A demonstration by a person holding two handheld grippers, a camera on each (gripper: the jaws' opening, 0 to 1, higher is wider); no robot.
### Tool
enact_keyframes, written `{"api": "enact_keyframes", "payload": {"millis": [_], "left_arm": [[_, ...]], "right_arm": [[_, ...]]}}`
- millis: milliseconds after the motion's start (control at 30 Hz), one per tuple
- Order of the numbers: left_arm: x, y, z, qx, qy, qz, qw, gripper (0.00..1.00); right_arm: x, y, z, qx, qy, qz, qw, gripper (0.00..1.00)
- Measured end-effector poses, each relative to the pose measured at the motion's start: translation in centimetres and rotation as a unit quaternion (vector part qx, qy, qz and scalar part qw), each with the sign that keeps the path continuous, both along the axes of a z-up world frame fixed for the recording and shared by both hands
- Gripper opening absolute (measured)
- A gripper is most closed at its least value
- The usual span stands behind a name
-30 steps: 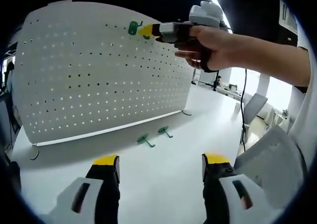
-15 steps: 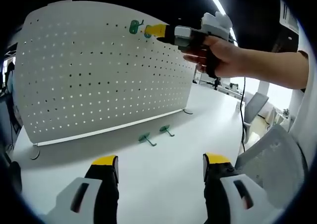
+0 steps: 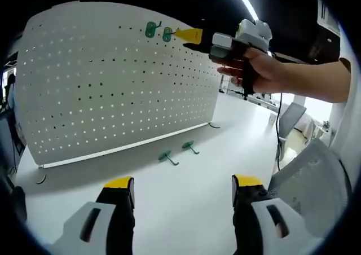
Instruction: Insert the hook assembly into the mounting plate slot until the hook locks in place.
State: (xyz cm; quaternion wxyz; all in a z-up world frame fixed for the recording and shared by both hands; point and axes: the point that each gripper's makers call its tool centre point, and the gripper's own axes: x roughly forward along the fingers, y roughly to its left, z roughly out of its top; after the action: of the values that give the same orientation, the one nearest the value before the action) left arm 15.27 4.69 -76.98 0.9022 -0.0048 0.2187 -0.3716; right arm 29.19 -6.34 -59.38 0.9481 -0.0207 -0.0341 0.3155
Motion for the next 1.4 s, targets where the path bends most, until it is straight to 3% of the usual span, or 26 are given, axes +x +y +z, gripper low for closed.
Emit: {"api": "enact_keyframes", "payload": {"millis": [233,733,1400], "left_arm": [[0.0,0.0,-0.1,0.005,0.001,-0.002,1.0,0.73],[0.0,-0.1,0.1,0.007,0.0,-0.002,1.0,0.73],[-0.1,0.1,0.1,0.009,0.001,0.0,1.0,0.74]], "right_arm": [[-2.0,-2.0,-2.2,0.004,0.019,-0.007,0.9998,0.6],[-6.7,-4.9,-7.4,-0.023,0.063,-0.007,0.9977,0.62],[-9.7,-7.5,-10.7,-0.026,0.1,-0.023,0.9944,0.62]]}}
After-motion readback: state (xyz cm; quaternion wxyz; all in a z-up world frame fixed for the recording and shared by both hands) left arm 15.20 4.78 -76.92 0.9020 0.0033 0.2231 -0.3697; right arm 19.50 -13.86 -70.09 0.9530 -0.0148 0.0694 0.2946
